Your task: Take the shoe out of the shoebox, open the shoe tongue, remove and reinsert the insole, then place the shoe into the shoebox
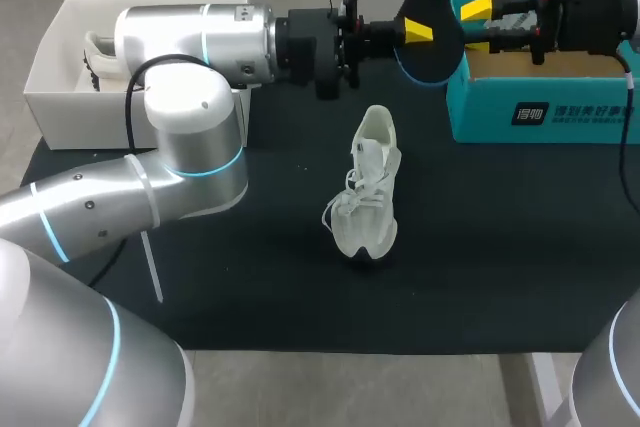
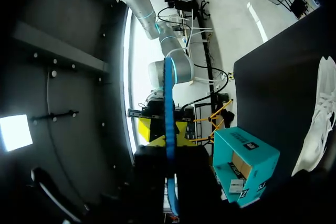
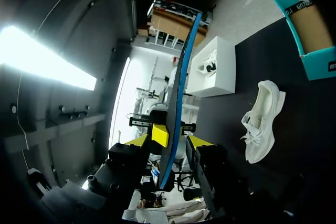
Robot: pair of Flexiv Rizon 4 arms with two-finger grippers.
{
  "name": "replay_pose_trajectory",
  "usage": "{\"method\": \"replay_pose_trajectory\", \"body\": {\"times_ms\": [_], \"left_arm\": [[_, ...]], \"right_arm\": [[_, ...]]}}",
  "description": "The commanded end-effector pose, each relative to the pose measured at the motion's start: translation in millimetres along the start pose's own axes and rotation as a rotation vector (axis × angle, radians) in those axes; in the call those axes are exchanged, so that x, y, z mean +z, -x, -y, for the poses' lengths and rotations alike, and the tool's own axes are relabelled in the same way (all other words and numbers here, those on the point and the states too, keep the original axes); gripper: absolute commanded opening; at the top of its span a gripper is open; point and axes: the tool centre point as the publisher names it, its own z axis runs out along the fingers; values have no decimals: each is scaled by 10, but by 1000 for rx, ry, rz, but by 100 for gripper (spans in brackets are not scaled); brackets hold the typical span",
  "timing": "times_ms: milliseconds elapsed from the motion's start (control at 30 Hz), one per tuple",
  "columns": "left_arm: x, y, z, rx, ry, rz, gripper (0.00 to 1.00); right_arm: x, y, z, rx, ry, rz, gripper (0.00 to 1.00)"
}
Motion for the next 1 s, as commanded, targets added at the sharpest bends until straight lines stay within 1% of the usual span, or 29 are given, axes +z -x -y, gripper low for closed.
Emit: {"method": "replay_pose_trajectory", "body": {"times_ms": [33,100,200,367,433,833,1000], "left_arm": [[100,-22,-9,7,14,16,0],[121,-16,-11,5,14,18,0],[148,-7,-13,14,10,23,0],[171,4,-40,20,18,31,0],[178,12,-39,20,17,34,0],[187,23,-46,27,21,45,0],[157,6,-45,28,20,40,0]], "right_arm": [[49,7,-23,5,-9,2,42],[63,14,-13,9,-14,-1,40],[80,24,-5,13,-19,-2,33],[116,23,4,17,-26,-7,26],[132,32,9,19,-30,-9,22],[165,60,29,30,-33,-19,15],[150,63,31,32,-25,-20,15]]}}
